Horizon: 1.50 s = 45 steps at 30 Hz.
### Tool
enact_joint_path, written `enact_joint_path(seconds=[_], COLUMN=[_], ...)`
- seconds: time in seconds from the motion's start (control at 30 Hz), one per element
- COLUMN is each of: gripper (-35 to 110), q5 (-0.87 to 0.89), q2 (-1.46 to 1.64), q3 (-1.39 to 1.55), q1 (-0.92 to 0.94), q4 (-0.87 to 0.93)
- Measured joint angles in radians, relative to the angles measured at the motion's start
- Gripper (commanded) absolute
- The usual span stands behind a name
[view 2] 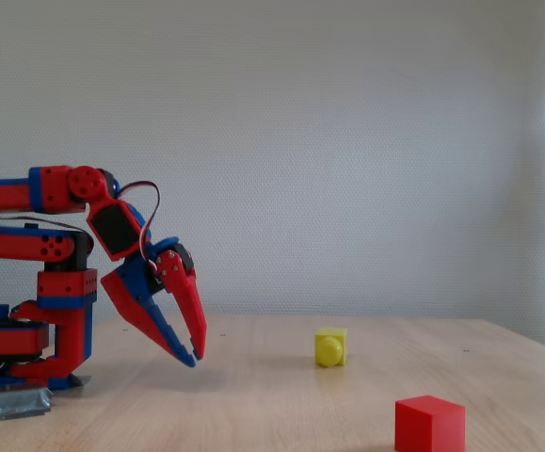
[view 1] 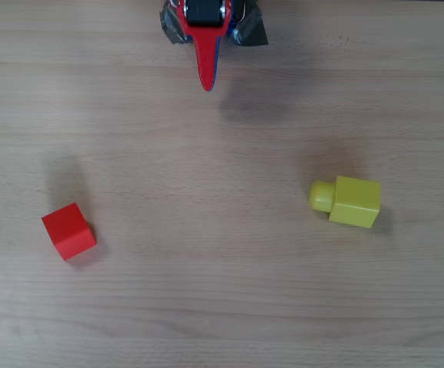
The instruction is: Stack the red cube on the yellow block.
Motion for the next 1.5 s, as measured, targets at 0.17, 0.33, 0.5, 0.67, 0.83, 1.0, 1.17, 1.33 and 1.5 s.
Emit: enact_joint_path(seconds=[0.17, 0.33, 0.5, 0.67, 0.83, 1.0, 1.17, 1.33, 1.5], gripper=[0, 0, 0, 0, 0, 0, 0, 6, 16], q5=[0.035, 0.069, 0.067, 0.000, -0.089, -0.074, -0.107, -0.169, -0.121], q2=[-0.123, -0.264, -0.423, -0.518, -0.623, -0.730, -0.890, -1.058, -1.195], q3=[-0.135, -0.167, -0.302, -0.397, -0.503, -0.620, -0.807, -0.943, -1.006], q1=[0.052, 0.147, 0.279, 0.353, 0.351, 0.434, 0.460, 0.499, 0.525], q4=[-0.094, -0.172, -0.178, -0.179, -0.179, -0.176, -0.176, -0.137, -0.115])
